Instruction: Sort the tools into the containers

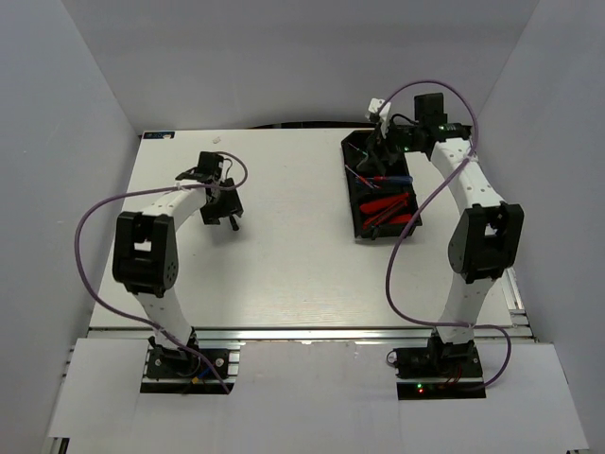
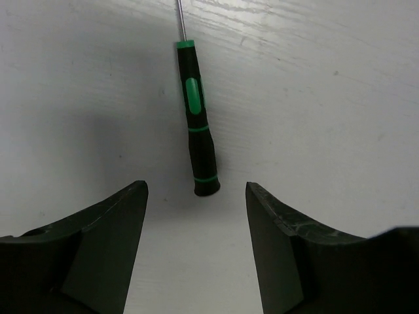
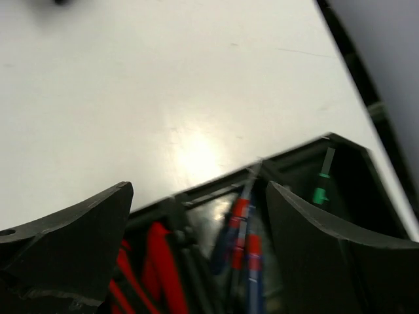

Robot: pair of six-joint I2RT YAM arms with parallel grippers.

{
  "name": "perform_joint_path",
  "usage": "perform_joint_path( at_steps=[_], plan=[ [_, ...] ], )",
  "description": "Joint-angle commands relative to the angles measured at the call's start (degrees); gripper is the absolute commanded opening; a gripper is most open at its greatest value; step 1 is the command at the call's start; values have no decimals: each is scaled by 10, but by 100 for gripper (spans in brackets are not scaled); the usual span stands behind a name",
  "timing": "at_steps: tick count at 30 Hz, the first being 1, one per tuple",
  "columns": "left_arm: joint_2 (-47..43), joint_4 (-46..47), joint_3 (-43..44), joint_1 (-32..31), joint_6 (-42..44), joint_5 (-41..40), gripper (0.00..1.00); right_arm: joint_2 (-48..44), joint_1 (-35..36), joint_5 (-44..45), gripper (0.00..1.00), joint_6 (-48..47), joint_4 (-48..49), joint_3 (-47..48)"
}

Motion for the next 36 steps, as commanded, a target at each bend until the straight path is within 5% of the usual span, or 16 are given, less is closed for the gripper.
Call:
perform_joint_path(
  at_steps=[1, 15, 17, 21, 22, 26, 31, 36],
  plan=[
    [24, -25, 49, 1, 15, -36, 72, -19, 9, -61, 89, 33, -14, -50],
    [127, -58, 86, 0, 10, -37, 41, -19, 19, -70, 89, 77, -4, -56],
    [125, -57, 74, 1, 10, -30, 32, -18, 25, -66, 89, 80, -5, -56],
    [114, -54, 64, 0, 10, 1, 0, -17, 61, -36, 89, 59, -41, -42],
    [102, -52, 57, 0, 9, 9, 0, -17, 83, -10, 89, 67, -43, -39],
    [47, -25, 44, 0, 8, 84, 0, -13, 120, 2, 90, 186, -8, -47],
    [-54, 52, 3, 0, -24, 208, 0, 10, 135, -118, 89, 384, 50, -45],
    [-185, 259, -136, 1, -130, 381, 0, 10, 145, -180, 85, 584, 246, -103]
  ],
)
